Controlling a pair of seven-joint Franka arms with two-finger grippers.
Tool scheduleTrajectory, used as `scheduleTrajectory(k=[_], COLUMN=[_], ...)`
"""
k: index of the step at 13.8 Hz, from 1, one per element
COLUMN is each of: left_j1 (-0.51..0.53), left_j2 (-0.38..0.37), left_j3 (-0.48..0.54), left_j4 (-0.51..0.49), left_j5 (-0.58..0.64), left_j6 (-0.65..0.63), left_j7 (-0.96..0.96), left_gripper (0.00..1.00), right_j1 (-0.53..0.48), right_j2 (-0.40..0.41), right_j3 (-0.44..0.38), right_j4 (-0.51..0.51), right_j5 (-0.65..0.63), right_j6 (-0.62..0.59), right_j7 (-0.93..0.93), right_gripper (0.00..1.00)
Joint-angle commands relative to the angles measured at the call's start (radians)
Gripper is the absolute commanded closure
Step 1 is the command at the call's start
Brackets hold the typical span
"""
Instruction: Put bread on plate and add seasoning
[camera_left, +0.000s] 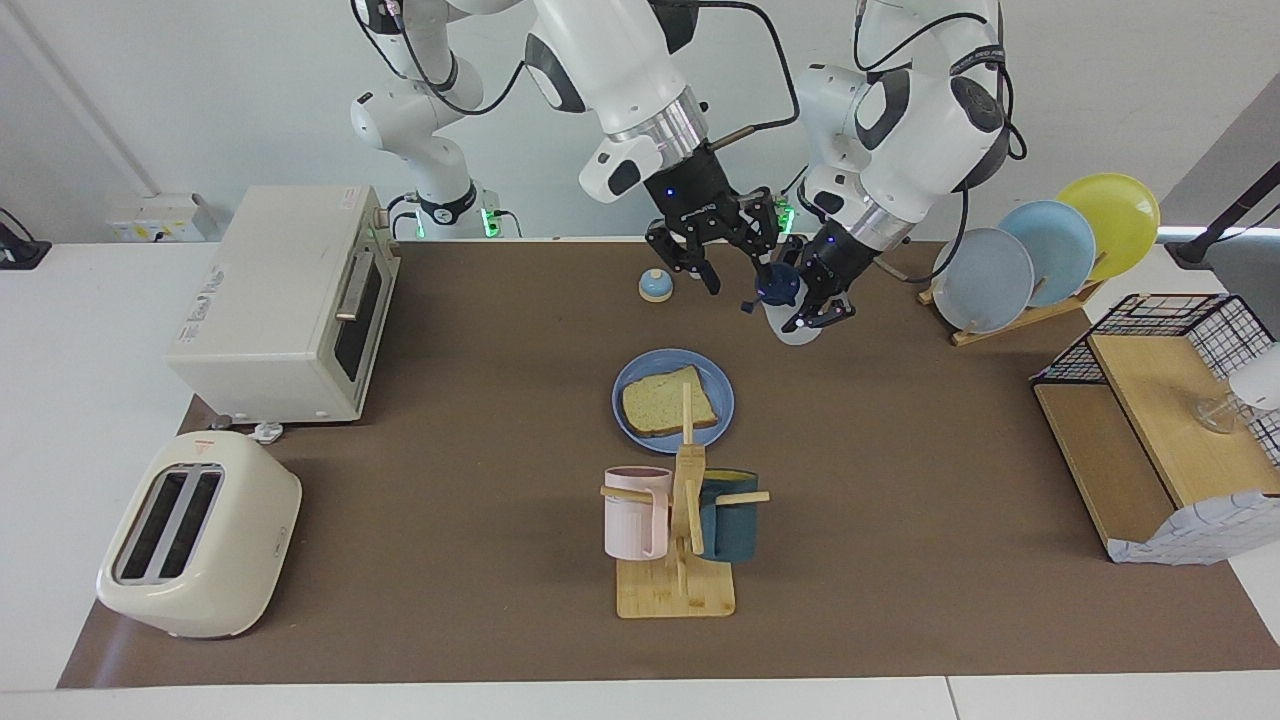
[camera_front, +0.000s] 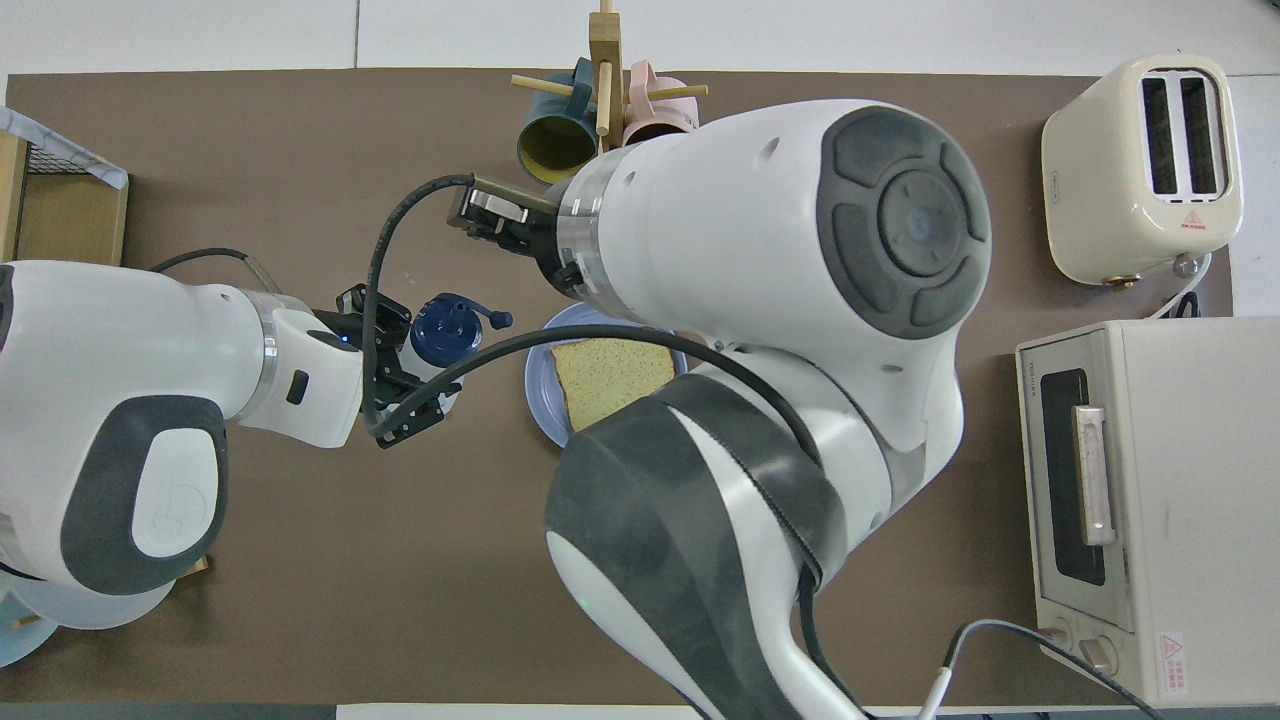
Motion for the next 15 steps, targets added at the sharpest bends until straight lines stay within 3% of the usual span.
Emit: scheduleTrajectory(k=[1, 4, 8, 12, 14, 15], left_j1=[-0.011, -0.011, -0.02, -0.028, -0.031, -0.031], left_j2=[-0.014, 0.006, 0.029, 0.031, 0.04, 0.051], left_j3=[0.005, -0.001, -0.015, -0.067, -0.094, -0.107], left_j4=[-0.01, 0.019, 0.064, 0.07, 0.087, 0.108], left_j5=[0.0, 0.09, 0.22, 0.325, 0.383, 0.42], left_j6=[0.023, 0.024, 0.01, -0.007, -0.025, -0.042], left_j7=[-0.006, -0.006, -0.006, -0.054, -0.078, -0.088], left_gripper=[1.0, 1.0, 1.0, 1.0, 1.0, 1.0], right_j1=[-0.071, -0.142, -0.291, -0.423, -0.476, -0.483], right_j2=[-0.042, -0.084, -0.164, -0.209, -0.271, -0.342], right_j3=[0.004, 0.004, 0.004, 0.002, 0.002, 0.001], right_j4=[-0.048, -0.054, -0.097, -0.112, -0.218, -0.331], right_j5=[-0.055, -0.184, -0.223, -0.33, -0.33, -0.332], right_j6=[-0.103, -0.29, -0.479, -0.637, -0.637, -0.618], right_j7=[-0.123, -0.201, -0.272, -0.497, -0.575, -0.621], right_gripper=[0.0, 0.0, 0.0, 0.0, 0.0, 0.0])
